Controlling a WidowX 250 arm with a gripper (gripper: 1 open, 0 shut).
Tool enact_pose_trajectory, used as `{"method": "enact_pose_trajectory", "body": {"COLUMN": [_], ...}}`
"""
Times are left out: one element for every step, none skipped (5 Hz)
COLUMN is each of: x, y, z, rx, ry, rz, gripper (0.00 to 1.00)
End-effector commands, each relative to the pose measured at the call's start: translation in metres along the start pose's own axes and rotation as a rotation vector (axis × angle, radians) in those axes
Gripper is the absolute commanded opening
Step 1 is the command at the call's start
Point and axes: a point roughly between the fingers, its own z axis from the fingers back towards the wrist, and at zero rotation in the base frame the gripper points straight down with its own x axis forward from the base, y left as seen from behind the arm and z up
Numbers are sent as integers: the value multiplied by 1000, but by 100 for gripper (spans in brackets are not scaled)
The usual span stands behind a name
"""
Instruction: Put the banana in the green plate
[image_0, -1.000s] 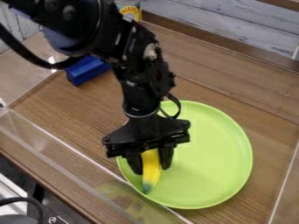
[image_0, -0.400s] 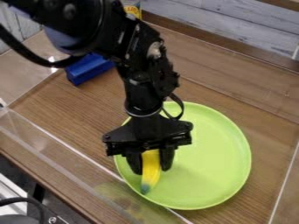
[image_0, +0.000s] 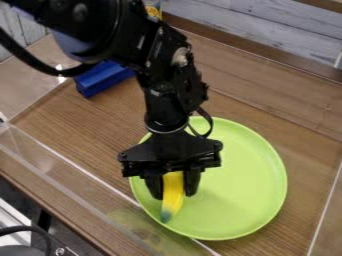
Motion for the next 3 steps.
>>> {"method": "enact_pose_trajectory", "body": {"x": [4,3,3], "y": [-8,-9,-11], "z": [10,12,13], "rx": [-26,-23,-21], "ry": [-36,-39,-40], "rz": [-29,-41,-52], "gripper": [0,0,0]}}
